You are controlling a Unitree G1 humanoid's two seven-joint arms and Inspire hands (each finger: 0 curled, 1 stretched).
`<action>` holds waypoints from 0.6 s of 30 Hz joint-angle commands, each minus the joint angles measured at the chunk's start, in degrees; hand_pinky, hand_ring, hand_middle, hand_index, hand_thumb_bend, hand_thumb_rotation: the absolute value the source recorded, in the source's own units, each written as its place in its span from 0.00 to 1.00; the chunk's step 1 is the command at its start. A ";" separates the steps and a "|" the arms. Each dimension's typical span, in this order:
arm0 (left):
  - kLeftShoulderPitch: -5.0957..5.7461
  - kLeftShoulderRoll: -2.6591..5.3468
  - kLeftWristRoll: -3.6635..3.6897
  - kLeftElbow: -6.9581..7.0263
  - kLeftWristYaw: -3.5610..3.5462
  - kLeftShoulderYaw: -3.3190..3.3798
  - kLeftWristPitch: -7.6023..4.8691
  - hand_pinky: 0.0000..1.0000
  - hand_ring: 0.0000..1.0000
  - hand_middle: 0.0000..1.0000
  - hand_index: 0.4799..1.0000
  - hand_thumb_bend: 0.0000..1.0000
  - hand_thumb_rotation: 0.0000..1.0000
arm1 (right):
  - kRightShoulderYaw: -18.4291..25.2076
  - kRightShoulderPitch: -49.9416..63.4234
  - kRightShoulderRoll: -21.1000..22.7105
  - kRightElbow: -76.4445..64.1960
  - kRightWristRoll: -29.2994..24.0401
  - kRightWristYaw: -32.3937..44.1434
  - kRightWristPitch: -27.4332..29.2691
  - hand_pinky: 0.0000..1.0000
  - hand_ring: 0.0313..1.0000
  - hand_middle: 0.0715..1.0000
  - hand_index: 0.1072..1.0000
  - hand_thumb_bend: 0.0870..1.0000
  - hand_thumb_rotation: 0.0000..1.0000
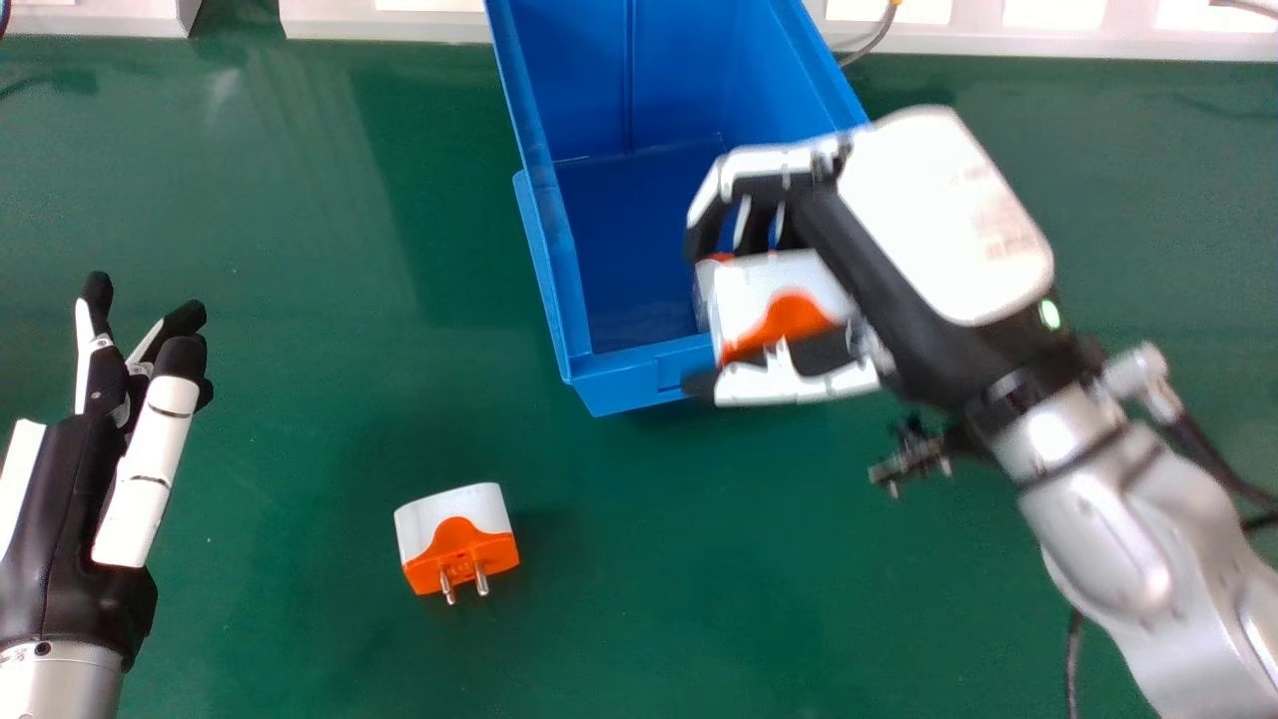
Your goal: Pick all objects and put in blue box
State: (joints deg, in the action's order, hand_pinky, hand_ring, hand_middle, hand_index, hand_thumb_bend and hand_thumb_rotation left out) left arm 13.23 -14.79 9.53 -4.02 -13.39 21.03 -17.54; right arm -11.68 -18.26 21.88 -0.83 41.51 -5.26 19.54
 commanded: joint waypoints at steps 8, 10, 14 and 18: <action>0.50 -0.26 0.41 1.36 0.16 0.28 -1.03 0.88 0.92 0.92 0.85 0.62 0.83 | -3.37 -22.52 -3.19 22.40 4.57 -8.63 -1.36 0.08 0.09 0.11 0.41 0.43 0.16; 0.57 -0.20 0.19 1.49 0.36 0.24 -1.09 0.88 0.91 0.92 0.85 0.63 0.83 | -4.83 -26.26 -3.75 27.61 6.00 -11.07 -1.79 0.07 0.08 0.11 0.41 0.43 0.16; 0.80 -0.27 0.18 1.44 0.15 0.10 -1.53 0.90 0.92 0.93 0.86 0.64 0.84 | -7.26 -33.38 -5.64 39.16 6.62 -14.20 -2.20 0.07 0.08 0.10 0.41 0.44 0.15; 1.01 -0.29 0.54 1.52 -0.27 0.02 -1.74 0.90 0.93 0.93 0.87 0.64 0.84 | -9.20 -38.23 -7.86 48.22 5.94 -14.40 -3.93 0.10 0.12 0.15 0.41 0.44 0.15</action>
State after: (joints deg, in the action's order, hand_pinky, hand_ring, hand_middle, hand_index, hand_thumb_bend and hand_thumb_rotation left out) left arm 13.92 -14.72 9.63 -3.60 -13.49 20.94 -18.10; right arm -20.63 -52.60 14.76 46.00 47.99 -18.78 16.40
